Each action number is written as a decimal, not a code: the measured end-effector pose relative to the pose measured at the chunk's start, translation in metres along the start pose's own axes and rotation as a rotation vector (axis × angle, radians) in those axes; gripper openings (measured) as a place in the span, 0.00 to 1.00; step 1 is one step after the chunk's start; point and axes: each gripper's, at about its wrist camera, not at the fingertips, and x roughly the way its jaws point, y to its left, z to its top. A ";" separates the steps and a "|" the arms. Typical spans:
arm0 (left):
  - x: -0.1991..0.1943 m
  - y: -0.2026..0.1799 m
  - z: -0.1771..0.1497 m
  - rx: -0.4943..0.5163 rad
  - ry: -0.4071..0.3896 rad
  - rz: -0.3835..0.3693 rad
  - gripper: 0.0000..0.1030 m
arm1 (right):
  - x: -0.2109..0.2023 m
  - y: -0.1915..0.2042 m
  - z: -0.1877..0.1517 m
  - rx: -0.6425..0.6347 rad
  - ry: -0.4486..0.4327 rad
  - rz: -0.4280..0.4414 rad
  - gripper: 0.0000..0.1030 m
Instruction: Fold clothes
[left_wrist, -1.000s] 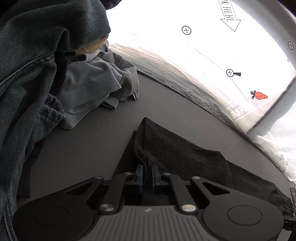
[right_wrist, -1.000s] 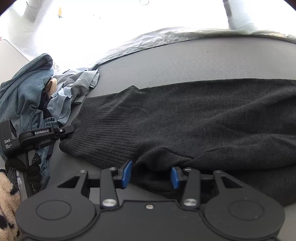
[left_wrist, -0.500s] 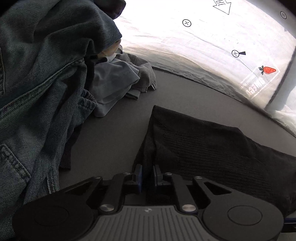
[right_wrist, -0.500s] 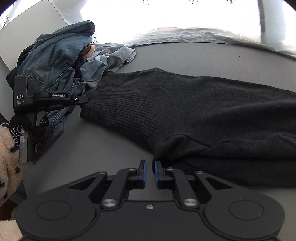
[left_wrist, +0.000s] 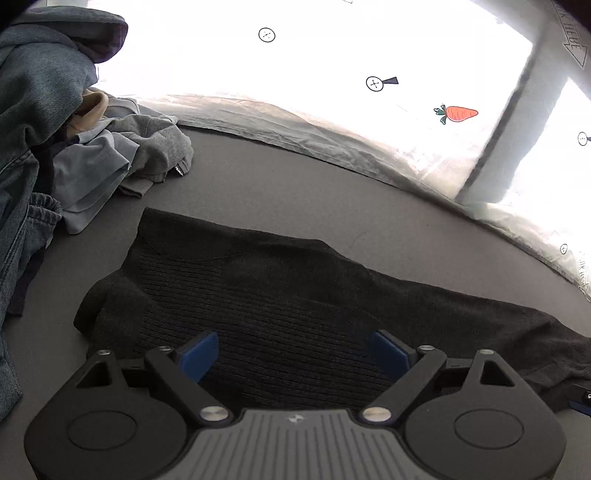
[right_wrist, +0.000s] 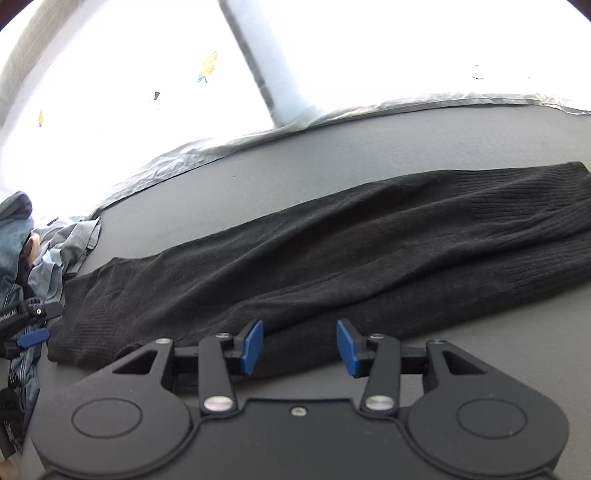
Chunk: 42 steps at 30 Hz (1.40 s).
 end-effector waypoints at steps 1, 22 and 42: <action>0.004 -0.015 -0.002 0.053 0.009 0.000 0.88 | -0.002 -0.021 0.006 0.072 -0.027 -0.045 0.41; 0.039 -0.070 -0.040 0.244 0.131 0.070 0.98 | 0.035 -0.139 0.073 0.283 -0.195 -0.393 0.34; 0.036 -0.052 -0.042 0.255 0.135 0.007 1.00 | -0.009 -0.151 0.052 0.247 -0.169 -0.429 0.05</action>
